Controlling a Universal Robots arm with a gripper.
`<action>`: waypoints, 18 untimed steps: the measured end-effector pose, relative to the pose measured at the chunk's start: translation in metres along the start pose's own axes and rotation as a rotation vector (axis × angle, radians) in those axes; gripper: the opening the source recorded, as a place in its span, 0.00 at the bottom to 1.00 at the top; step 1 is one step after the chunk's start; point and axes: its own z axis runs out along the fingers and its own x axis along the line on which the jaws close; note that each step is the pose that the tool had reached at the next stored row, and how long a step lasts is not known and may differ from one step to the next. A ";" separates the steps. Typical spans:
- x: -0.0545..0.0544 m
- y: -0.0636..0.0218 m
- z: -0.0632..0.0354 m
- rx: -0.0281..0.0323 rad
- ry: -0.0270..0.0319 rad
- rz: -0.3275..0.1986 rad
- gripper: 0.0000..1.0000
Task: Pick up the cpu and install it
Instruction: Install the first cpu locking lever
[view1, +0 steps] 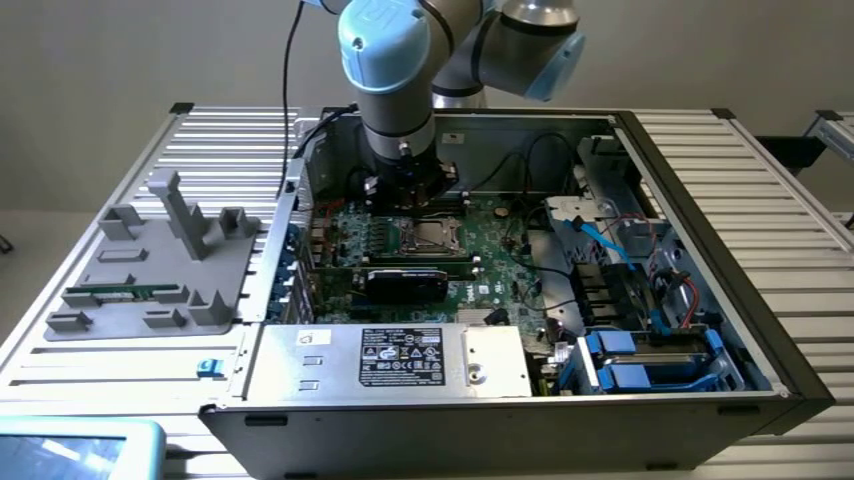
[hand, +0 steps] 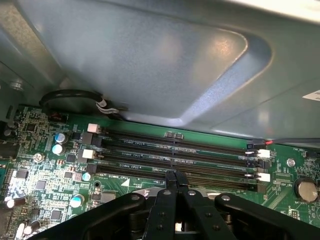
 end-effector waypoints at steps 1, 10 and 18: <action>0.000 0.0000 0.0000 0.0000 0.0000 0.000 0.09; -0.003 -0.0005 0.0007 -0.0001 0.0001 0.000 0.09; -0.005 -0.0013 0.0016 -0.0002 0.0004 -0.001 0.09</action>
